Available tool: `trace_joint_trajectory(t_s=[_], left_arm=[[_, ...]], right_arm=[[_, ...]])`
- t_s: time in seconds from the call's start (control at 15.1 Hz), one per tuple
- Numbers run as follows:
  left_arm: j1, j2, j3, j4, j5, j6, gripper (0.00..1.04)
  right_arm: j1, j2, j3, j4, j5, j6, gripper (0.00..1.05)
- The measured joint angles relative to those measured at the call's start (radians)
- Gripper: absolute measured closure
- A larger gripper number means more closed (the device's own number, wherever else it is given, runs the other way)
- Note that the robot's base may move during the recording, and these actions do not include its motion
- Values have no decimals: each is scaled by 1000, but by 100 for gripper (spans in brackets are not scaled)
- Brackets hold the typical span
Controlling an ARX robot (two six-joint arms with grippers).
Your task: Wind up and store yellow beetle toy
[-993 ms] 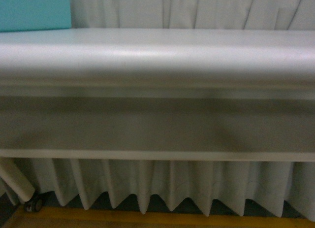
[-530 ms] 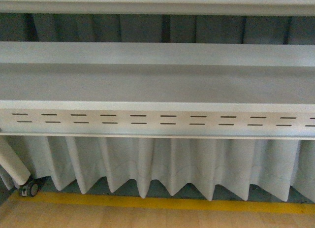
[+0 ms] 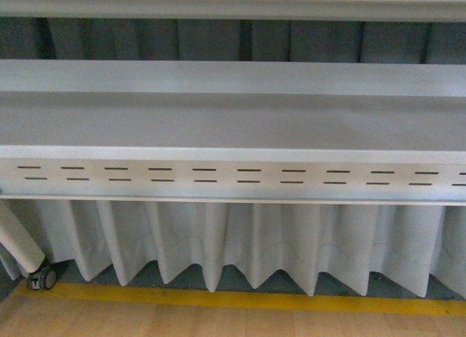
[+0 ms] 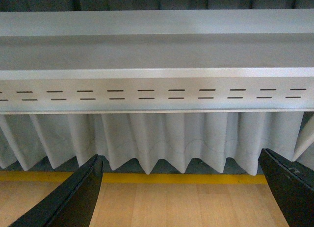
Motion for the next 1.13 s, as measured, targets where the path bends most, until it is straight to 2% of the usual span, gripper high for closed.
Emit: trace_joint_trajectory(t_s=[1.13], left_arm=[[0,0,0,0,0,0,7]], right_arm=[[0,0,0,0,0,0,7]])
